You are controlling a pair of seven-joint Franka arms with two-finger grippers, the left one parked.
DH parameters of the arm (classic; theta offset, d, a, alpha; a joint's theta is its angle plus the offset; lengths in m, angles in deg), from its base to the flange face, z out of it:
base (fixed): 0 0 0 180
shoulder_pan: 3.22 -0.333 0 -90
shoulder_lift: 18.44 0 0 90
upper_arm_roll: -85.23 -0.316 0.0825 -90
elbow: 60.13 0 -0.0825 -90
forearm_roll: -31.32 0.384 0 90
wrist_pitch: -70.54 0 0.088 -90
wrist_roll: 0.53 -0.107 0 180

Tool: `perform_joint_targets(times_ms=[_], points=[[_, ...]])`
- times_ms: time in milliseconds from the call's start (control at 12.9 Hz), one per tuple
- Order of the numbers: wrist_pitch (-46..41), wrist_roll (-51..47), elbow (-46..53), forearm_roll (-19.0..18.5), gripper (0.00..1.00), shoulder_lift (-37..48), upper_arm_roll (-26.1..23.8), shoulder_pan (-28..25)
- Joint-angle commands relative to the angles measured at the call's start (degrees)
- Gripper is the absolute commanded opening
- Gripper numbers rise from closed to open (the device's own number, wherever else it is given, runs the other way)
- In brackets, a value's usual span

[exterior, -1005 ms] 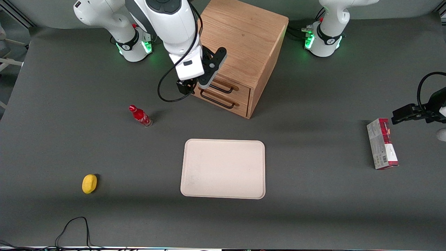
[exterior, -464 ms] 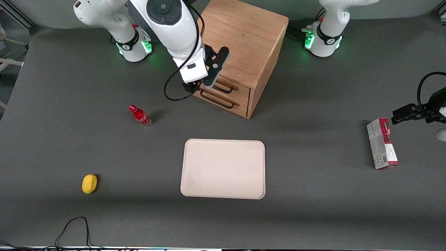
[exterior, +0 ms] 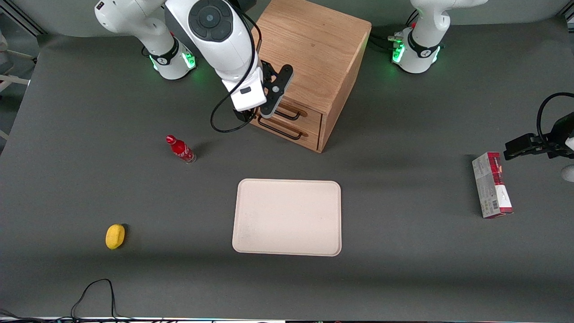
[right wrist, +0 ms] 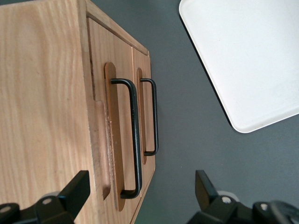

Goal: Open upper drawer

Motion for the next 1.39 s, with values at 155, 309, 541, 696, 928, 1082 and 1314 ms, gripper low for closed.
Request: perform_joint_targets(times_ms=[155, 309, 541, 696, 928, 1082, 1314], points=[[5.3, 1.8, -5.3, -1.0, 1.00, 0.5, 0.4, -0.3], [6.8, 1.8, -6.9, -1.2, 1.00, 0.6, 0.3, -0.7], [9.3, 1.8, -9.1, -1.5, 1.00, 0.6, 0.3, -1.0], [11.1, 1.8, -10.5, -1.7, 1.00, 0.5, 0.3, -1.3], [13.7, 1.8, -12.5, -1.7, 1.00, 0.4, 0.3, -1.4], [14.2, 1.8, -12.7, -1.9, 1.00, 0.1, 0.3, -1.4], [15.7, 1.8, -13.7, -3.1, 1.00, -0.2, 0.3, -1.4]])
